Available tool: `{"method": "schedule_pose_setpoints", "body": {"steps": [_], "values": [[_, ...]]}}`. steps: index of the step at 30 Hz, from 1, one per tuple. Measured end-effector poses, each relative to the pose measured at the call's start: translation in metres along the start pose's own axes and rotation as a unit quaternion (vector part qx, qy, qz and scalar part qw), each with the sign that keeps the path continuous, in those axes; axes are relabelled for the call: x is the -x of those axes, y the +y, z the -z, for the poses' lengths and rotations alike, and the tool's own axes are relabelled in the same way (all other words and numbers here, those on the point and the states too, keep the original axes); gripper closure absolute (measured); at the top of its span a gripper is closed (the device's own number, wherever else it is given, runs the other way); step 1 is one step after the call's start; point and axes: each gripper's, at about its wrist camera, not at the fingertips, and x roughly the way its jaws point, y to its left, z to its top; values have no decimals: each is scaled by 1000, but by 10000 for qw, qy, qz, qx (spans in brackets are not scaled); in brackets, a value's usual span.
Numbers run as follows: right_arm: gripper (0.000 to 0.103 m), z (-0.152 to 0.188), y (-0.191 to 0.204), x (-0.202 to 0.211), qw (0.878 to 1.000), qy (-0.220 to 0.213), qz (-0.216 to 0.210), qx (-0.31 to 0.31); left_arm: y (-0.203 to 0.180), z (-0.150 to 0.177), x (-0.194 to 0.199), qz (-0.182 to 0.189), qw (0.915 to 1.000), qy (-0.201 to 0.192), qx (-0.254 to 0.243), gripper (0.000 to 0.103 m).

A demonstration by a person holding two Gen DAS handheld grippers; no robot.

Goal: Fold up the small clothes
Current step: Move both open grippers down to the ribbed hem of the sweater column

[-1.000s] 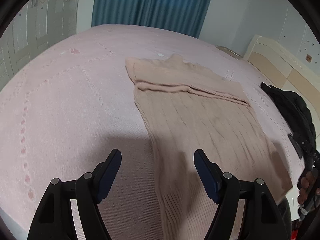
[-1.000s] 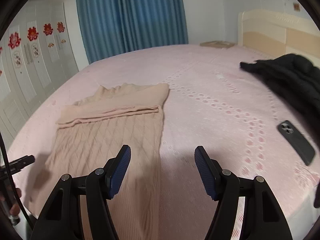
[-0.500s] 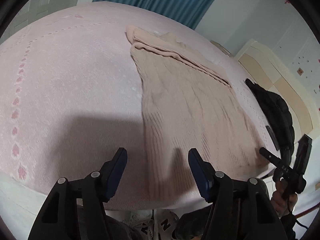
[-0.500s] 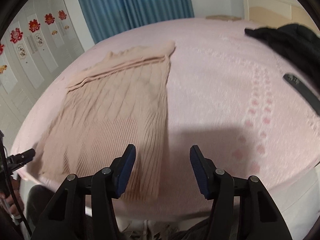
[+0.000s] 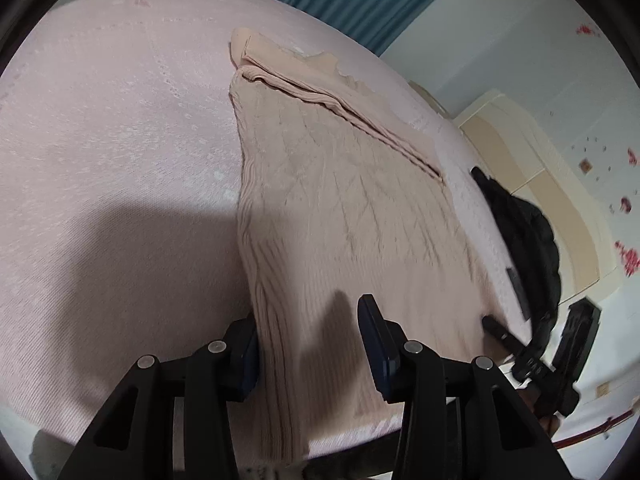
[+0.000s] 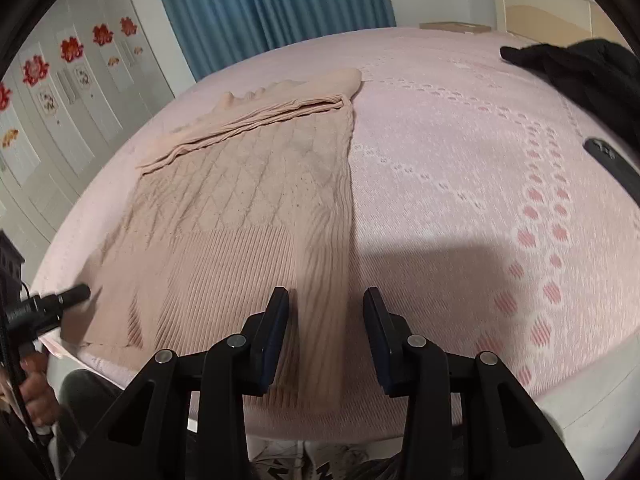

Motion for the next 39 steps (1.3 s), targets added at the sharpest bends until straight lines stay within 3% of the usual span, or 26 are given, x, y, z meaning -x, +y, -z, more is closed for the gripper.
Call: {"method": "schedule_pose_setpoints", "body": {"steps": [6,14,24,28,32,39], "values": [[63,-23,11,-22,9998,139,-38,136,1,-24,-19,184,9994,58,301,62],[59,-42,12,-42,9999,105,13,-109,-10,-35,-33,-52,9999,102,100,61],[56,-12,14,-17,9988,215,-138,418,-10,4,-3,-127,9987,188,-452,61],[54,1,17,-8,9983,89,-60,573,-12,18,5,-294,9980,54,-552,61],[40,11,20,-3,9986,-68,-148,511,-18,27,9,-537,9961,-101,-690,61],[40,23,24,9,9982,-115,-60,581,-23,37,18,-803,9930,-253,-829,61]]}}
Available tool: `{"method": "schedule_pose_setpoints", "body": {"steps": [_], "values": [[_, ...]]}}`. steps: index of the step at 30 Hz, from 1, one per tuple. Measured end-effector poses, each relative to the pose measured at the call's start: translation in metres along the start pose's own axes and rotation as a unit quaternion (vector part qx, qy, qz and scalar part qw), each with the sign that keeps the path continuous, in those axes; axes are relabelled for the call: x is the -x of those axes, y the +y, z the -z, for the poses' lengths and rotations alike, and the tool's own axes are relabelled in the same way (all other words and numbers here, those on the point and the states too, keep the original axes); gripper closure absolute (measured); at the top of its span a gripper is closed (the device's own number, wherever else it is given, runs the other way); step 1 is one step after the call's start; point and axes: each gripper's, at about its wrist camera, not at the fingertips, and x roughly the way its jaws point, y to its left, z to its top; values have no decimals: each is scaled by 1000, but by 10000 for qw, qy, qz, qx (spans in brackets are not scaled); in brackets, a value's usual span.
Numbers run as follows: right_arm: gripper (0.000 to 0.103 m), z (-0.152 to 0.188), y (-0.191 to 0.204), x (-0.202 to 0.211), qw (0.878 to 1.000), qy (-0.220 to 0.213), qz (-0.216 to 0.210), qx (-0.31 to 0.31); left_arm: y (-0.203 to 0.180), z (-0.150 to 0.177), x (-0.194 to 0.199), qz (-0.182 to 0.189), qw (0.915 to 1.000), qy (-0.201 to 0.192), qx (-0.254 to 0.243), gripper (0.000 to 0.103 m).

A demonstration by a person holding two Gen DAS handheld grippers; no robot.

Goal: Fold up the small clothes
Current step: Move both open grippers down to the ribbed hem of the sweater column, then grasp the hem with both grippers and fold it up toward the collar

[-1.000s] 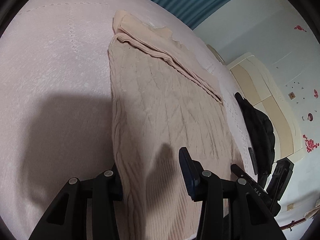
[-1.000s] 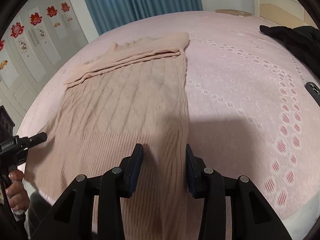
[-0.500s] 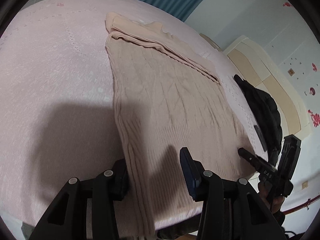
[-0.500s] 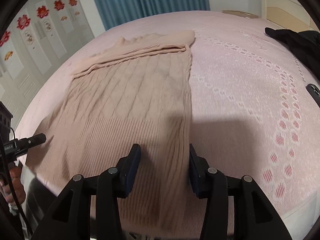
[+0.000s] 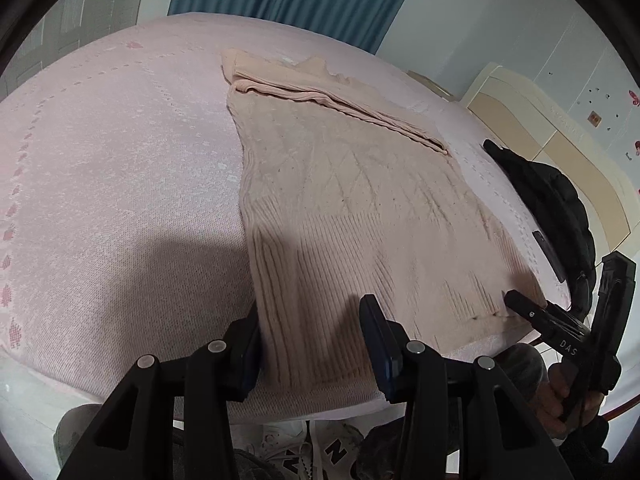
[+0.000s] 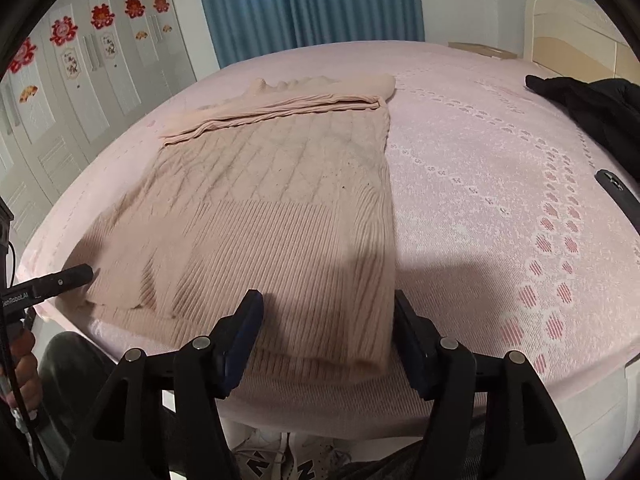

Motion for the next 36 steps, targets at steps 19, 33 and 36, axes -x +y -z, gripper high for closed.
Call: {"method": "schedule_pose_setpoints", "body": {"steps": [19,33,36], "values": [[99,-25,-10,28,9975,308,-316,-547,-9,-11,38,-734,9964,-107,409,97],[99,-45,-13,57,9933,120,-528,-1022,-8,-31,60,-528,9955,-155,773,97],[99,-57,-14,63,9920,0,-626,-1092,-6,-42,64,-461,9946,-253,894,97]]}}
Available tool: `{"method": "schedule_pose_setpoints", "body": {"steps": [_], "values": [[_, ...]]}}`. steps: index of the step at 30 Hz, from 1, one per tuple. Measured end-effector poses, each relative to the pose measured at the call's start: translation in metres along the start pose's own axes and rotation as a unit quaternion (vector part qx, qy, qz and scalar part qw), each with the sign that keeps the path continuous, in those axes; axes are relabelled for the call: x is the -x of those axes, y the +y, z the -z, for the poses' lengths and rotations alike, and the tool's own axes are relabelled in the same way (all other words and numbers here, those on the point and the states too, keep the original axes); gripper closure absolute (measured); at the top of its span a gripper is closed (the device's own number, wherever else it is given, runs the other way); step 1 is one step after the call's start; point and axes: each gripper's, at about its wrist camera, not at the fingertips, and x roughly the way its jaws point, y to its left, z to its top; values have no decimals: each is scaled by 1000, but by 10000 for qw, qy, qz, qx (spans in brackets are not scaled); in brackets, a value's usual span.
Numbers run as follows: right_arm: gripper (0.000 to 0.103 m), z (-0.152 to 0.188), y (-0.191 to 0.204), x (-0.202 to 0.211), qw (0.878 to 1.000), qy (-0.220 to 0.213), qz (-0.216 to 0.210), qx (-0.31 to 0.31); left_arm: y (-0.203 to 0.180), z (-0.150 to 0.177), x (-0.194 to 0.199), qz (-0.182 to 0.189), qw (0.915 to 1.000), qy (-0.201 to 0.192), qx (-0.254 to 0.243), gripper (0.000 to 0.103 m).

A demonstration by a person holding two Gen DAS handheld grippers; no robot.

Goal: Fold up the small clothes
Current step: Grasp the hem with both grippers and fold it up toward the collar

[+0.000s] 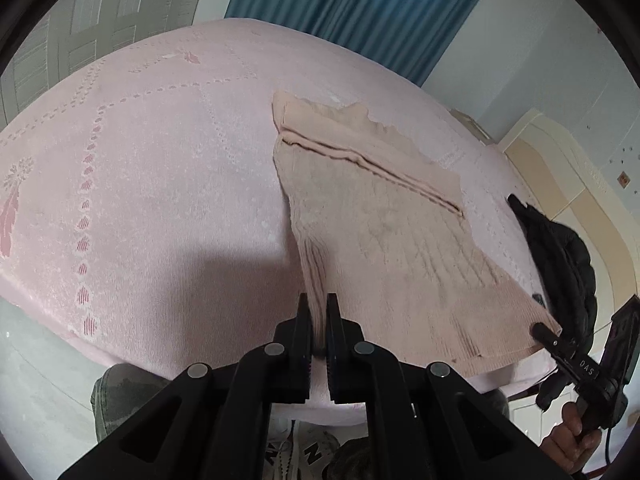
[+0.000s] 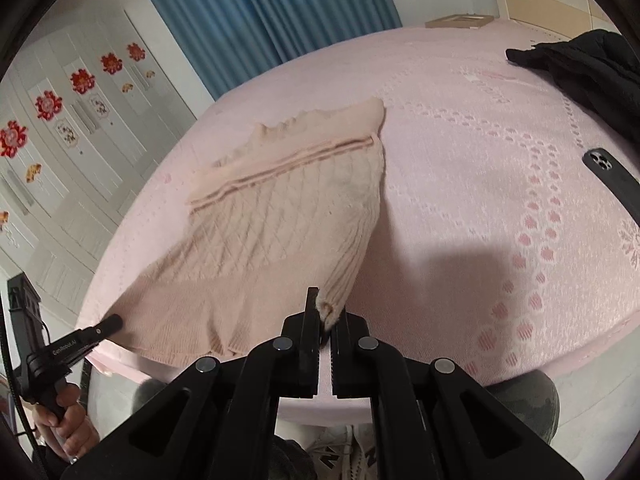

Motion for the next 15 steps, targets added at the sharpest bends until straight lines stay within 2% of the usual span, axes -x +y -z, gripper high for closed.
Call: {"method": "schedule_pose_setpoints", "body": {"steps": [8,15], "values": [[99,-34,-4,2,9988,-135,-339,-316,-7,-44,6,166,9988,-372,274,97],[99,-76,-12,-3,9942,-281,-723,-741,-18,-96,-12,135,9979,-559,306,97]]}}
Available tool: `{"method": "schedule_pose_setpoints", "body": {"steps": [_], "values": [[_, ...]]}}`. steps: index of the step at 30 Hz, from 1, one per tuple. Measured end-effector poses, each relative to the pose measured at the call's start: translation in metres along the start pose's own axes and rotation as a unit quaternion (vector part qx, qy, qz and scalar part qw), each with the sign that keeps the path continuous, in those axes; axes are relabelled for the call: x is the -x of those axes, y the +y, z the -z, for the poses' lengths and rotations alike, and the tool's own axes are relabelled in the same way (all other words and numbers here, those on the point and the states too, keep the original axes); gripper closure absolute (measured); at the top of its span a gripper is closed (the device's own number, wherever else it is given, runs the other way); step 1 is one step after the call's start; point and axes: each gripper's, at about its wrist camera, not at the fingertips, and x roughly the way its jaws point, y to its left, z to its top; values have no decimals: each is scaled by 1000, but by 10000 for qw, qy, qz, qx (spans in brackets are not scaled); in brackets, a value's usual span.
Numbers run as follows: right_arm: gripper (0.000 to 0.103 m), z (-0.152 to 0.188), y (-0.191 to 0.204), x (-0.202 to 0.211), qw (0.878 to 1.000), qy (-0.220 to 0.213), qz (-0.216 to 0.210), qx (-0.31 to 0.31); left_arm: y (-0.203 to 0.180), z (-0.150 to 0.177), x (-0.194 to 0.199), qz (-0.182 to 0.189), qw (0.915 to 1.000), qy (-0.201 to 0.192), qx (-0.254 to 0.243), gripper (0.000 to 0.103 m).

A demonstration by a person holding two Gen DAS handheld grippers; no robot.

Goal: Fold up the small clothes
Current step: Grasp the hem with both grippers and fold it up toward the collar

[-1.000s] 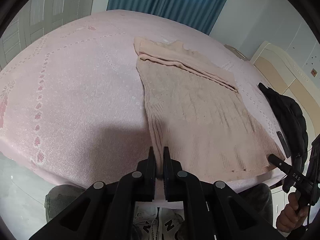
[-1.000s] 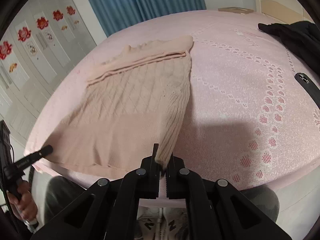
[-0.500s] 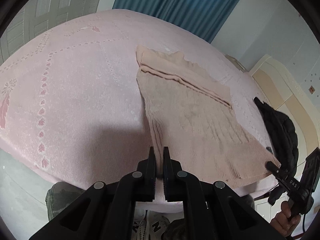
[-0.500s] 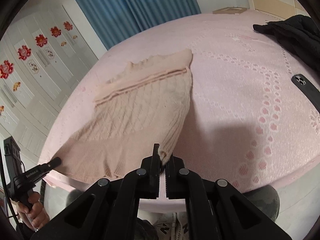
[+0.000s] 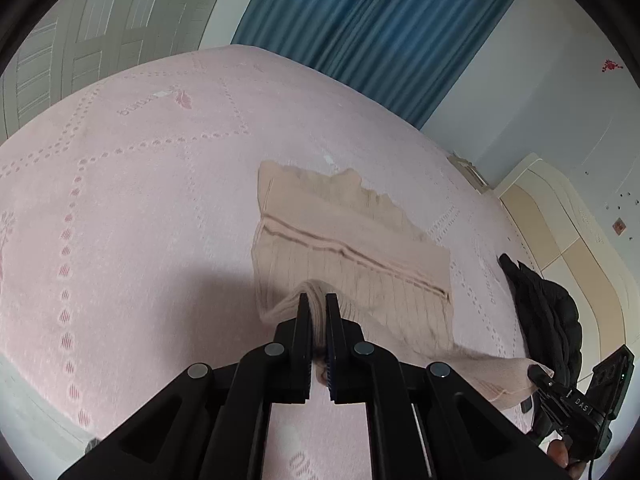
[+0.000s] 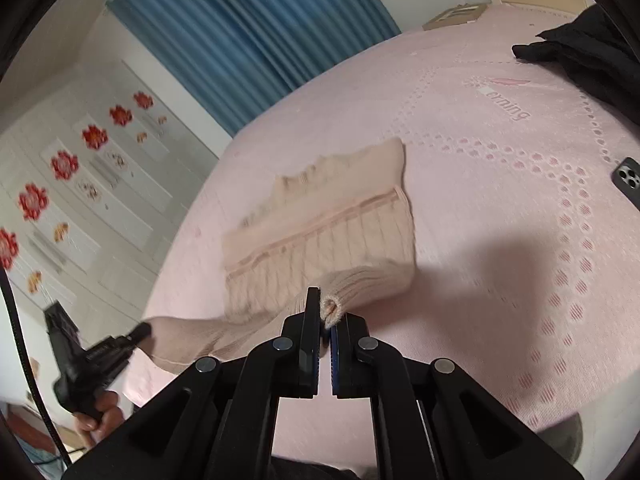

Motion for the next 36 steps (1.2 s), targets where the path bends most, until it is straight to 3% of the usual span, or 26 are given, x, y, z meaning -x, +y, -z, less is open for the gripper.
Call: {"method": "schedule_pose_setpoints", "body": {"steps": [11,27,31,32,34,36], "values": [[99,-78,10,-57,9980,-350,-315,-433,-8,-75,-76,-116,9997,5,224,97],[99,-153,-3,-191,9991,-228,41,-361,-2,-140,-208,-304,9988,220,315,97],[99,-164,-7,-225,9991,-181,186,-325,2,-146,-241,-161,9980,430,428,95],[96,-166,-9,-234,9992,-159,217,-286,5,-146,-246,-143,9978,439,476,92],[87,-167,-10,-250,9995,-18,260,-195,9,-147,-251,-190,9974,409,557,59],[73,-165,-14,-257,9997,47,187,-149,16,-147,-249,0,9976,250,641,43]]}}
